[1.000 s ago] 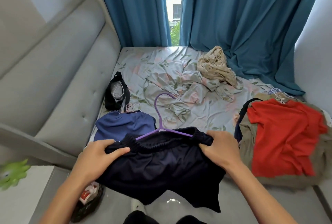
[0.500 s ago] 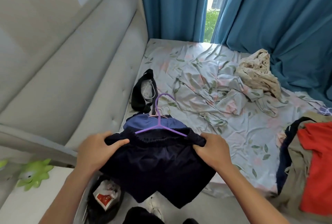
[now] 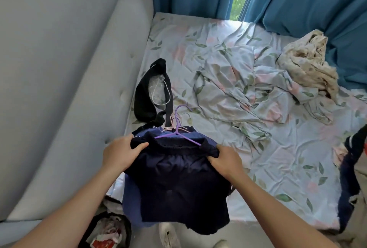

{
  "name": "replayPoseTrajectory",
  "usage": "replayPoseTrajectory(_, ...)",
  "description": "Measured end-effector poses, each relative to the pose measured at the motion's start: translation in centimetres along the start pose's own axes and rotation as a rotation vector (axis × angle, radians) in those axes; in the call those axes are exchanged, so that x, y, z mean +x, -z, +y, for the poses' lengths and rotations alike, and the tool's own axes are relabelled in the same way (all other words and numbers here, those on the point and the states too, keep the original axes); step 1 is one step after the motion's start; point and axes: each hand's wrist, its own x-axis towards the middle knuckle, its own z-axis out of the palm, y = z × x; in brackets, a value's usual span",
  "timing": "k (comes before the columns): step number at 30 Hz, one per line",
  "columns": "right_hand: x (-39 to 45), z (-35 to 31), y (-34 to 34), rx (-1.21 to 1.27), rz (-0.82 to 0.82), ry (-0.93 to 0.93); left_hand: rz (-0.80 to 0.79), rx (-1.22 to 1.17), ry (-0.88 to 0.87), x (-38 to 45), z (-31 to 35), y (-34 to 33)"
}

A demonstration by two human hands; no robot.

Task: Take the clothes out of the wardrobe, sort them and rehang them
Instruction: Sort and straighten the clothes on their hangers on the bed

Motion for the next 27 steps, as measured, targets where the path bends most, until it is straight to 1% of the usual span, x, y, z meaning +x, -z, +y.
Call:
replayPoseTrajectory(3,4.8,1.8,-4.8,0.024,-0.007,0.025,0.011,0.093,-0.034,4.2,-1.9,-5.9)
replayPoseTrajectory(7,9.3,4.4,-9.7,0.068,0.001,0.062,-0.071,0.211,-0.136,7.5,-4.1,-12.8)
replayPoseTrajectory(11,10.1,7.0,-12.5,-0.037,0.015,0.108,-0.093,0.284,-0.182,6.7,-4.8,-16.9)
replayPoseTrajectory(13,9.3,8.3,-12.6,0.016,0.062,0.131,-0.078,0.301,-0.213,5.3,-3.9,-17.8)
replayPoseTrajectory(17,6.9,11.8,-11.2,0.078,0.105,0.139,-0.054,0.279,-0.290,3.0,0.5,-18.7)
replayPoseTrajectory(20,5.0,15.2,-9.5,0.117,0.128,0.108,-0.063,0.251,-0.401,1.5,5.7,-19.3)
replayPoseTrajectory(27,0.9,23.0,-6.7,0.157,0.241,0.082,-0.067,0.173,-0.577,-4.3,18.2,-21.1)
